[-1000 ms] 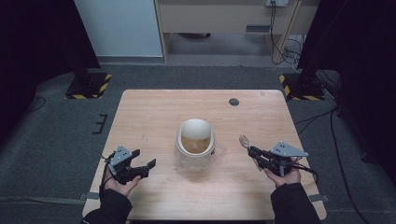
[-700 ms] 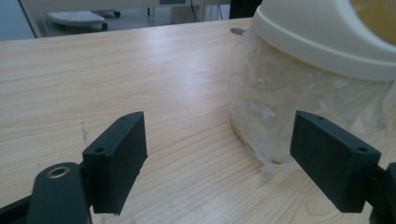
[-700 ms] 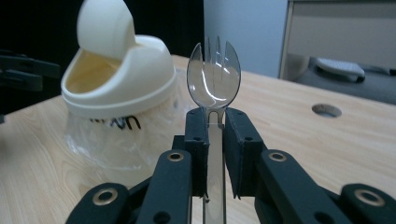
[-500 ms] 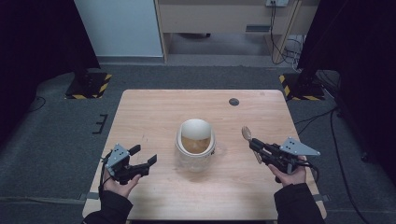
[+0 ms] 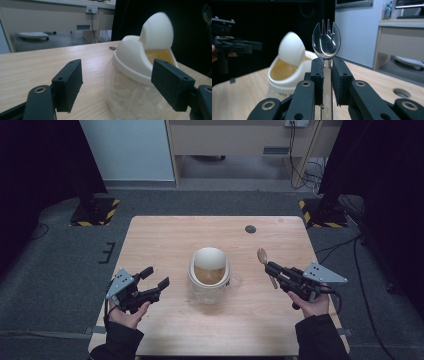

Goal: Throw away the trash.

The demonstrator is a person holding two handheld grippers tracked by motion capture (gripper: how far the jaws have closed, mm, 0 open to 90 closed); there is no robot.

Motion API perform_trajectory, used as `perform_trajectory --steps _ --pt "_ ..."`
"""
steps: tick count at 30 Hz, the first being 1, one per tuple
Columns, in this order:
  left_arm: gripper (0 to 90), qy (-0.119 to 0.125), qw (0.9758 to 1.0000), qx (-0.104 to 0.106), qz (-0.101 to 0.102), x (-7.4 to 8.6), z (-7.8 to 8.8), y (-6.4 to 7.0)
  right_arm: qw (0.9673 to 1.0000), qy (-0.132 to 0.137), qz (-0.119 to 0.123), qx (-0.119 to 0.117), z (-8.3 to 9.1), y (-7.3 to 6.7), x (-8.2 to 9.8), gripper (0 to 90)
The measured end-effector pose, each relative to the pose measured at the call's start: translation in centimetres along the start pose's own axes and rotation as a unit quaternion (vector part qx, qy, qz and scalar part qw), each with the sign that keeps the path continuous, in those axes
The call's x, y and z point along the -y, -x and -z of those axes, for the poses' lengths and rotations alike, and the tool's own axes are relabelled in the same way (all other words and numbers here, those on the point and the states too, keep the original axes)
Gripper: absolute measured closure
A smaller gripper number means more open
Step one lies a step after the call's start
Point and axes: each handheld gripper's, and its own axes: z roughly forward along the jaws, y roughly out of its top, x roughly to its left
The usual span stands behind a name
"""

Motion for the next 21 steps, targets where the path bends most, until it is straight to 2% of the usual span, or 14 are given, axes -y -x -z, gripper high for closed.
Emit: perform_trajectory --steps 11,16,21 --pt "27.5 0.03 0.9986 0.043 0.0 -2.3 -1.6 2.3 0.9994 0.011 0.007 -0.033 -1.6 -1.1 -0.9 79.9" --pt "28.2 0.044 0.9965 0.071 0.002 -3.4 -2.4 3.6 0.9987 0.012 0.005 -0.05 -2.1 -1.5 -0.8 79.9" --pt "29.0 0.05 0.9948 0.088 -0.002 -4.2 -3.4 4.9 0.9982 0.011 0.006 -0.058 -2.1 -1.7 -0.6 79.9"
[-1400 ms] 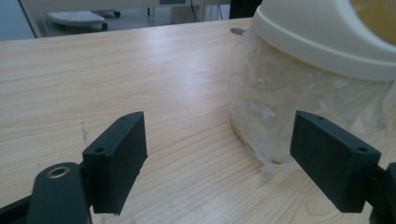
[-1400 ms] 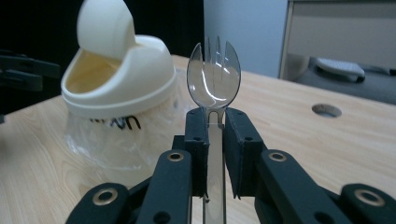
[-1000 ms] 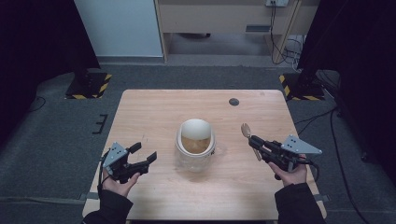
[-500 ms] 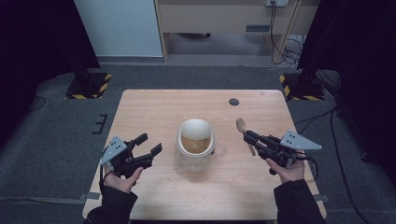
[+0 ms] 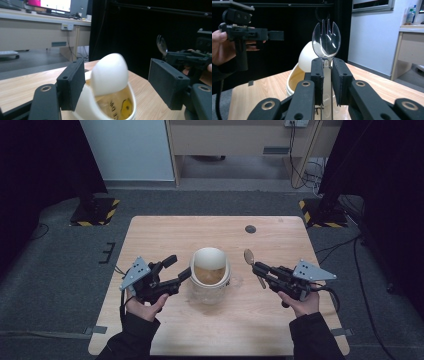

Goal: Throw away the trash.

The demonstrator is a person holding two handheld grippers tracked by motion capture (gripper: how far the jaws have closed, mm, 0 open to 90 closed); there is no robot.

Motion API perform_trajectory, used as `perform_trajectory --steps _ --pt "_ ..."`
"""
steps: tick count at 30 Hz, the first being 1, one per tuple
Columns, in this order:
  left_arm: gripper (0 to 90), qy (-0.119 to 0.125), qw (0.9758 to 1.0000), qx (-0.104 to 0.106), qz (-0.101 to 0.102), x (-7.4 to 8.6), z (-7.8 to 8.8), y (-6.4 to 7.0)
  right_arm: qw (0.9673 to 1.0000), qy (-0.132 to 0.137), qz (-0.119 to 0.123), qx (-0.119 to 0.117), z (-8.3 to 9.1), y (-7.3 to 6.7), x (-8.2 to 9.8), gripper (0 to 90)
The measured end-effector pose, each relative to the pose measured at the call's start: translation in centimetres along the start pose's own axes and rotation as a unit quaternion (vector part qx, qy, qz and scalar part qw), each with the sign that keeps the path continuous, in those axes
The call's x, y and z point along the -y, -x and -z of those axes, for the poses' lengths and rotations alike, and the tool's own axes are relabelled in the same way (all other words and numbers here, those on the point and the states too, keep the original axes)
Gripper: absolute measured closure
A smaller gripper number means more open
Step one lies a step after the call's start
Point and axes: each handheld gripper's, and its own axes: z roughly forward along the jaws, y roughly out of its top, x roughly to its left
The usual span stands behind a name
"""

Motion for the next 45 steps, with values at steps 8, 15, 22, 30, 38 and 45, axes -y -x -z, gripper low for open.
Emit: perform_trajectory --steps 8,15,22,30,38,45 --pt "30.4 -0.001 0.9995 0.027 -0.013 -0.7 -2.1 1.9 0.9998 -0.001 -0.008 -0.019 -0.4 -0.3 0.3 79.9" --pt "33.4 -0.009 0.9985 0.052 -0.013 -0.7 -3.8 3.2 0.9994 -0.002 -0.014 -0.031 -0.7 -0.5 0.5 79.9" --pt "37.3 -0.018 0.9978 0.064 0.003 -0.3 -5.7 4.3 0.9992 -0.004 -0.017 -0.037 -0.9 -0.7 0.7 79.9" --pt "41.5 -0.025 0.9968 0.074 0.018 0.0 -7.5 5.3 0.9989 -0.008 -0.018 -0.043 -1.1 -0.8 0.9 79.9" --pt "47.7 -0.032 0.996 0.077 0.034 0.2 -8.8 6.2 0.9987 -0.014 -0.017 -0.045 -1.2 -0.9 1.1 79.9" --pt "54.4 -0.035 0.9958 0.07 0.046 0.3 -9.4 6.5 0.9986 -0.013 -0.021 -0.048 -1.3 -1.0 1.1 79.9"
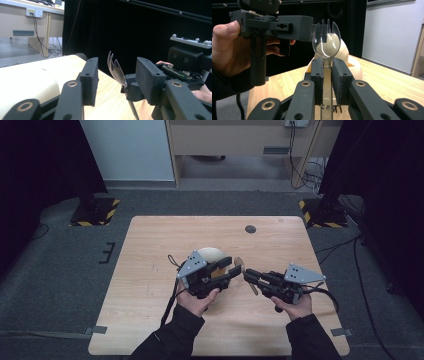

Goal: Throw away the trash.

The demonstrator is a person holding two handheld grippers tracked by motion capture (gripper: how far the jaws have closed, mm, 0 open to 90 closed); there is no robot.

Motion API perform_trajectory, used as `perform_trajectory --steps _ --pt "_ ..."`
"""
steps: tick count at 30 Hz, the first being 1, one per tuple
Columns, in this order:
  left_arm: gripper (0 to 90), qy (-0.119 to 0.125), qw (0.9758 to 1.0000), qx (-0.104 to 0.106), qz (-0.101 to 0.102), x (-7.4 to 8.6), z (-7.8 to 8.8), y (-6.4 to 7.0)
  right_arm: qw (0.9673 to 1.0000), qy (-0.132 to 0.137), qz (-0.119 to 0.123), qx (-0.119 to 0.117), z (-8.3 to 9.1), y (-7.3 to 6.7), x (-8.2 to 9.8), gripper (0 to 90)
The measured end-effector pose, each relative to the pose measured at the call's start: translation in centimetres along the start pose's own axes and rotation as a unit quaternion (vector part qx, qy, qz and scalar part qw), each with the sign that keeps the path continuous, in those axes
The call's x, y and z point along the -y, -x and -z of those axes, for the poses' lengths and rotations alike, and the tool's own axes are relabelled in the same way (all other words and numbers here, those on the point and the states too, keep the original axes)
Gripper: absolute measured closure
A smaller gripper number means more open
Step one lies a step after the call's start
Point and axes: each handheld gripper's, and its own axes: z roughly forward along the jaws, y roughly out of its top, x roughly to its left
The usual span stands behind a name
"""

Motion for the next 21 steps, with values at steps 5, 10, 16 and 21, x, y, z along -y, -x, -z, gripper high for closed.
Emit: perform_trajectory --steps 5,10,16,21 --pt "58.5 -0.011 0.9999 0.001 0.012 0.23 -0.64 0.15 1.0 -0.003 -0.003 0.001 -0.05 0.0 0.03 79.9" --pt "64.8 -0.015 0.9994 0.002 0.03 0.36 -0.99 0.13 1.0 -0.003 -0.003 -0.003 -0.03 -0.01 0.02 79.9" --pt "80.9 -0.019 0.9988 0.005 0.045 0.24 -0.91 0.23 0.9999 -0.005 -0.007 -0.006 -0.02 -0.05 0.02 82.7" --pt "85.9 -0.021 0.9993 0.004 0.031 0.12 -0.63 0.24 0.9999 -0.003 -0.009 -0.011 0.03 -0.08 -0.02 81.3"
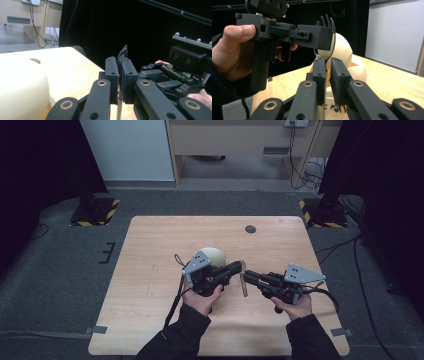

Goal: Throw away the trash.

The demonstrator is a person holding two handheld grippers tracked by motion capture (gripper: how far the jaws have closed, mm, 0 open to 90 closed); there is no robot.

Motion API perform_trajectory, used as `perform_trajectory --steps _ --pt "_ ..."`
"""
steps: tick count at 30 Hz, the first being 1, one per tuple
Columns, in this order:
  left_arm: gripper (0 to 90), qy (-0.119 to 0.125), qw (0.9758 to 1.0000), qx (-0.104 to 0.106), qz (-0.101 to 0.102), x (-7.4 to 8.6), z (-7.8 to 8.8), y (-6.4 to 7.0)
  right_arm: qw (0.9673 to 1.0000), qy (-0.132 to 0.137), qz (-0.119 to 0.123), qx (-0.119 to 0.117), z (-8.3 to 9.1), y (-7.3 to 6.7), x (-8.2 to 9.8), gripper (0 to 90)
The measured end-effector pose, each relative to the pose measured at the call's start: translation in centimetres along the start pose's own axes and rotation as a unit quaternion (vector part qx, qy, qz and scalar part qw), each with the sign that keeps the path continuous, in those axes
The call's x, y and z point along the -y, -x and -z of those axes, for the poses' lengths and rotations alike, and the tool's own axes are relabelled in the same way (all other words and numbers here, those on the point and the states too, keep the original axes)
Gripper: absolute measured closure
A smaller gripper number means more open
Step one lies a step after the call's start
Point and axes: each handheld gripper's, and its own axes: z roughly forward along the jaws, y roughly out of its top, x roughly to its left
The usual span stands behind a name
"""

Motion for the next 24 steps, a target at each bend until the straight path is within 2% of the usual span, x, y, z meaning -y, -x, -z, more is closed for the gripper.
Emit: perform_trajectory --steps 6,10,16,24 --pt "85.9 0.012 0.9995 -0.007 -0.03 -0.5 1.1 0.0 0.9999 0.007 -0.001 0.012 0.5 0.2 -0.4 76.7" --pt "85.8 0.022 0.9986 -0.011 -0.046 -1.1 2.4 -0.2 0.9992 0.015 -0.008 0.035 1.1 0.7 -0.4 71.7" --pt "85.9 0.035 0.9966 -0.027 -0.069 -2.0 5.0 -0.9 0.9961 0.002 -0.021 0.085 2.3 2.0 0.5 63.6" --pt "85.9 0.054 0.9933 -0.051 -0.088 -3.0 7.4 -2.0 0.9913 -0.036 -0.023 0.125 2.9 3.3 2.2 57.4"
